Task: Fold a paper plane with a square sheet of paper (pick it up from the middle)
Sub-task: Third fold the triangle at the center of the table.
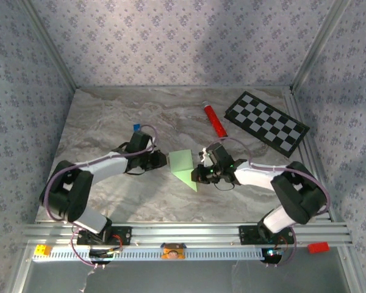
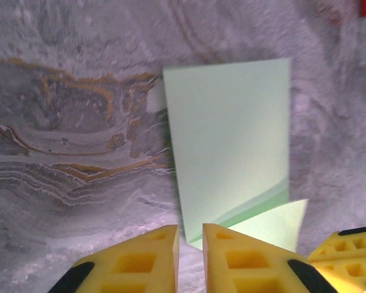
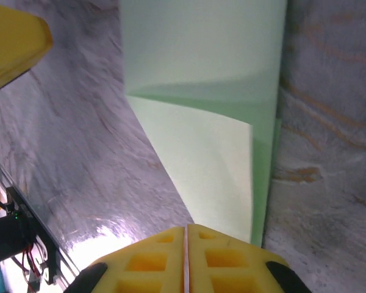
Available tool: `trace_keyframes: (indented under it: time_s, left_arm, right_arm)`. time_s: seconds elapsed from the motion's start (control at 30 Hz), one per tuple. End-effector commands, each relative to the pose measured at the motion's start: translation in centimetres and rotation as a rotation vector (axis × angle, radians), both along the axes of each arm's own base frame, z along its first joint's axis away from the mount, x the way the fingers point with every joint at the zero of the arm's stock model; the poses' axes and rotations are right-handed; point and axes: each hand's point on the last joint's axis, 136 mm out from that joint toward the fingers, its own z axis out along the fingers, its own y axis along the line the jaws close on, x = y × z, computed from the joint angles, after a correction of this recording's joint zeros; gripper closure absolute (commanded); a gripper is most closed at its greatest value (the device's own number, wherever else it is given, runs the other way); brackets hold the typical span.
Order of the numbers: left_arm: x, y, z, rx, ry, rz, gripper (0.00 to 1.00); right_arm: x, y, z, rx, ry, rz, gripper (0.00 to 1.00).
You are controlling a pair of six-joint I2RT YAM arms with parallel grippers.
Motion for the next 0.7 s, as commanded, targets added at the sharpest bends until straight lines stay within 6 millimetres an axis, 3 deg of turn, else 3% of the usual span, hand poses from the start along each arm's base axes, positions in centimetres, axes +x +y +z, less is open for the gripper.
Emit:
trace_keyframes:
  time_s: [0.0,0.13,0.33,0.5,0.67]
  left_arm:
    - [-0.1,1.1,0.9,0.034,-0.046,0.014,0.82]
    - [0.3,1.4,2.5,0.022,-0.105,0.033,0.82]
    - [0.6,1.9,5.0,0.013,-0.200,0.039,0.77]
    - [0.2,3.5,6.5,0.050,-0.271,0.080,0.70]
    - [-0.5,4.9,7.5,0.050,-0.345,0.121,0.60]
  right_arm:
    - [1.6,-2.2,0.8,-0.111,-0.080,-0.078,0.81]
    - [2.6,-4.1,2.1,-0.265,-0.196,-0.134,0.71]
    - [3.6,-5.1,4.1,-0.266,-0.296,-0.202,0.54]
    - [4.3,-4.8,4.7,-0.237,-0.341,-0.221,0.56]
    - [4.9,-4.7,3.5,-0.248,-0.443,-0.199,0.55]
